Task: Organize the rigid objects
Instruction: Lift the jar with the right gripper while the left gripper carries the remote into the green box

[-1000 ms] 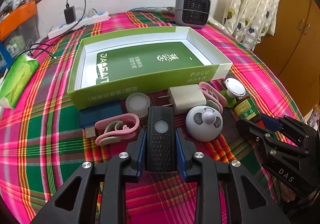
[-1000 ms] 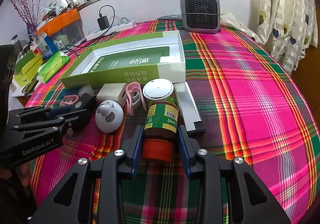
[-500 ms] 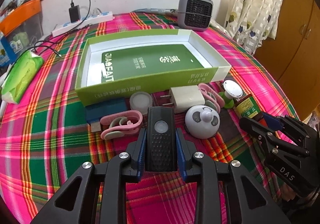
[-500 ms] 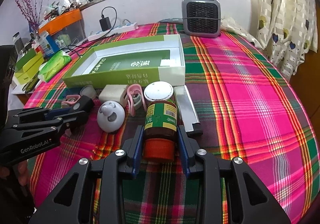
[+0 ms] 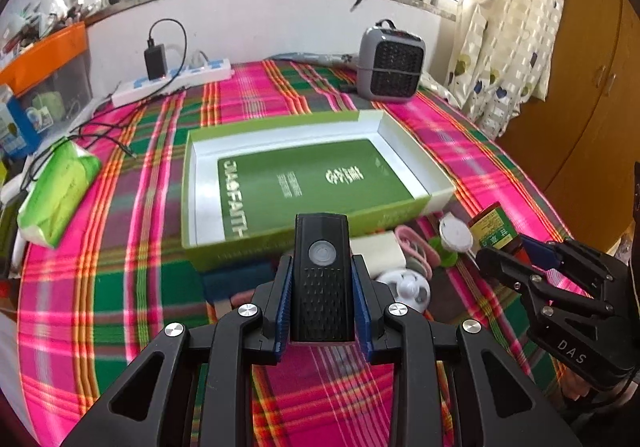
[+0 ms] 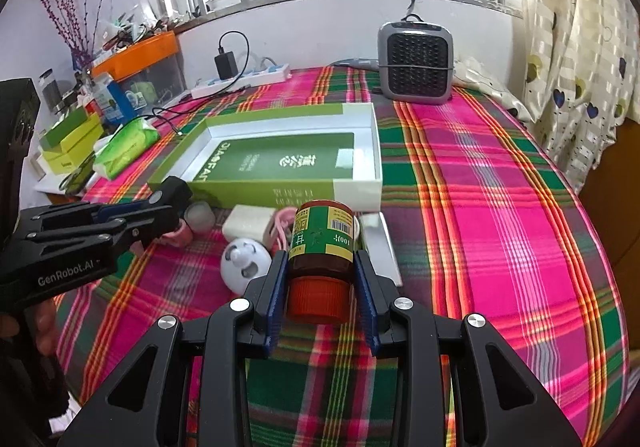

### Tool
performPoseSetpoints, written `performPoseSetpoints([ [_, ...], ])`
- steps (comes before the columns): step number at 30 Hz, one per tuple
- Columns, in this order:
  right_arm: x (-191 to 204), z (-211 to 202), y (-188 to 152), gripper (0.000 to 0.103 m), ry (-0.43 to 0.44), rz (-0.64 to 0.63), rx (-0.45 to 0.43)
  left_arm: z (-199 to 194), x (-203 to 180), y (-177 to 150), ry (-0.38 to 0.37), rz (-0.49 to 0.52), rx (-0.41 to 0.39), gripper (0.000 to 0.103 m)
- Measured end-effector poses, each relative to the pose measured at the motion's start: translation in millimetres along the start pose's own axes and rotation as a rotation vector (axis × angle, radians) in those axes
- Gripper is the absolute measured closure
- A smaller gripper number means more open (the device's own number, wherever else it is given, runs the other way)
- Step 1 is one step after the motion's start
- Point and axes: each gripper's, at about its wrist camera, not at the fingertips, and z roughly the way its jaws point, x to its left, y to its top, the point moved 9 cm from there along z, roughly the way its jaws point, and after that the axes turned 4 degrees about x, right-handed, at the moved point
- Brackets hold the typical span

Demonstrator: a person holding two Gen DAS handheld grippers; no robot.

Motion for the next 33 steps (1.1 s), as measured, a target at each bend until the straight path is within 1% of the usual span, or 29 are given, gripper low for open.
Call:
performPoseSetpoints([
  [5, -0.8, -2.6, 17.4, 0.069, 0.001, -0.018, -0.023, 1.9, 11.5, 18.4, -0.002, -0.017, -0.009, 0.077],
  [11, -3.9, 4.9, 47.8, 0.069, 0.006, -0.035, -0.032, 11.0, 30.1, 41.0, 0.021, -0.038, -0.012, 0.077],
  [19, -10.4, 35.3, 77.3, 0.069, 0.021, -0.041, 0.003, 37.5, 49.4, 66.2, 0.043, -0.06, 0.009, 0.077],
  [22, -13.8, 48.2, 86.3, 0.069, 0.007, -0.053, 0.022, 49.5, 54.3, 74.0, 0.041, -0.069, 0.023, 0.077],
  [27, -16.6, 70.6, 100.9, 0.069, -0.002, -0.081, 0.048, 72.7, 65.9, 81.4, 0.078, -0.073, 0.052, 0.077],
  [31, -18.1, 88.4, 108.5, 0.069, -0.003, -0.095, 0.079, 85.2, 71.0, 84.4, 0.079, -0.084, 0.067, 0.077],
  [33, -17.8, 96.7, 110.3, 0.069, -0.005, -0.105, 0.091, 91.8, 74.3, 85.2, 0.094, -0.084, 0.076, 0.077],
])
